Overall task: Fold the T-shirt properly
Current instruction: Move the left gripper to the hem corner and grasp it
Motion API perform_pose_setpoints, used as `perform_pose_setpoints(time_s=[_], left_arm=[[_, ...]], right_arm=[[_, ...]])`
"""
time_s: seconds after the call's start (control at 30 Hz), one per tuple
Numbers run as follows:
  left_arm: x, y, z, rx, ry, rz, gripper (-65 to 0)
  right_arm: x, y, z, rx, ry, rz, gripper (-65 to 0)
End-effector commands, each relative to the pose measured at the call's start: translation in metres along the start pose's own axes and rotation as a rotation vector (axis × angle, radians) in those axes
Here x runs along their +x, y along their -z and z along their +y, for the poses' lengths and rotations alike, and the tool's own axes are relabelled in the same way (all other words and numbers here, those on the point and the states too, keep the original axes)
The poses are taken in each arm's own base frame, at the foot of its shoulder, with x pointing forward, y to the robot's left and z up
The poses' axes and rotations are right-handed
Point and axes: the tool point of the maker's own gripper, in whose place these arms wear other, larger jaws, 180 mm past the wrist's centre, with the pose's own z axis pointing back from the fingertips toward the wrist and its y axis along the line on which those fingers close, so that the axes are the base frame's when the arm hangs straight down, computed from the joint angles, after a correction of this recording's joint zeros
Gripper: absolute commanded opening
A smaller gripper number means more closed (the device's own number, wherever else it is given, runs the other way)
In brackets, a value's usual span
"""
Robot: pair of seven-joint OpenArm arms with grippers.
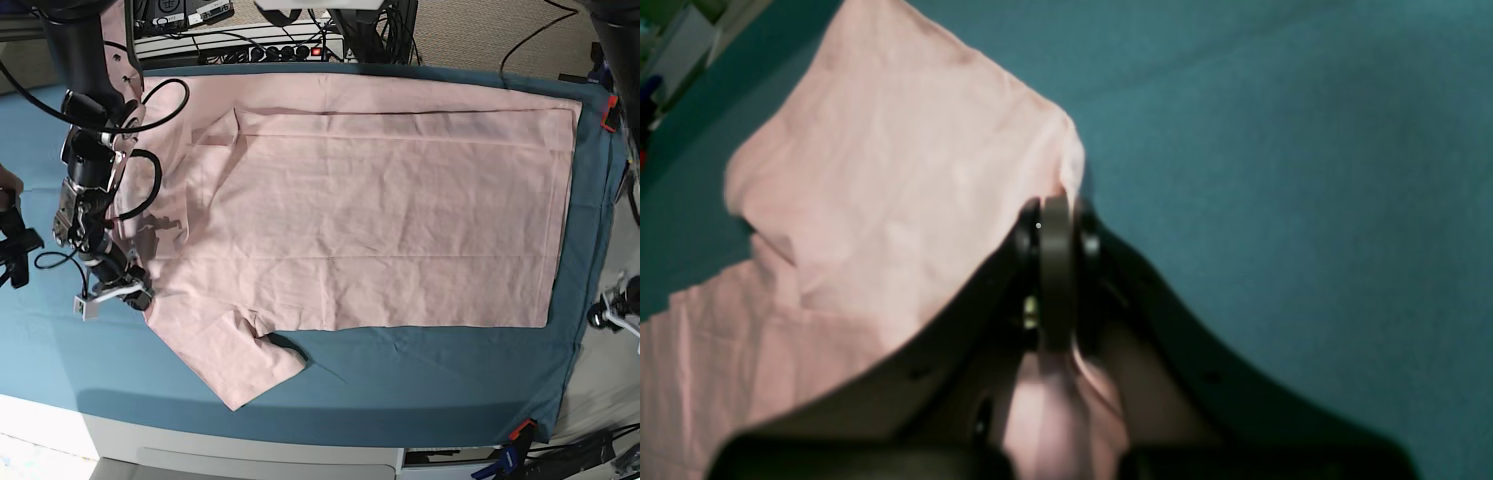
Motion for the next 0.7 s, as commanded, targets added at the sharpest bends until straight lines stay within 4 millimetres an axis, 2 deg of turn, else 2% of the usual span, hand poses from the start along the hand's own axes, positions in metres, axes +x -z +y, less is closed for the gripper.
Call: perform_pose_setpoints(time_s=[0.0, 0.13, 0.4, 0.67], left_arm=[[0.029, -0.008, -0.008, -0.026, -0.01, -0.069, -46.1], [0.02, 0.001, -0.011, -0.043, -0.079, -0.051, -46.1], [-0.031, 0.028, -0.011, -0.026, -0.089, 0.019, -46.1], [-0.036, 0.04, -0.018, -0.006, -0.066, 0.004, -46.1]], right_arm=[[0.027, -0.003, 0.002, 0.011, -0.014, -0.064, -65.0], [0.024, -0.003, 0.0, 0.008, -0.013, -0.062, -65.0], [0.026, -0.005, -0.002, 0.004, -0.016, -0.063, -65.0], [0.025, -0.005, -0.002, 0.004, -0.015, -0.06, -65.0]])
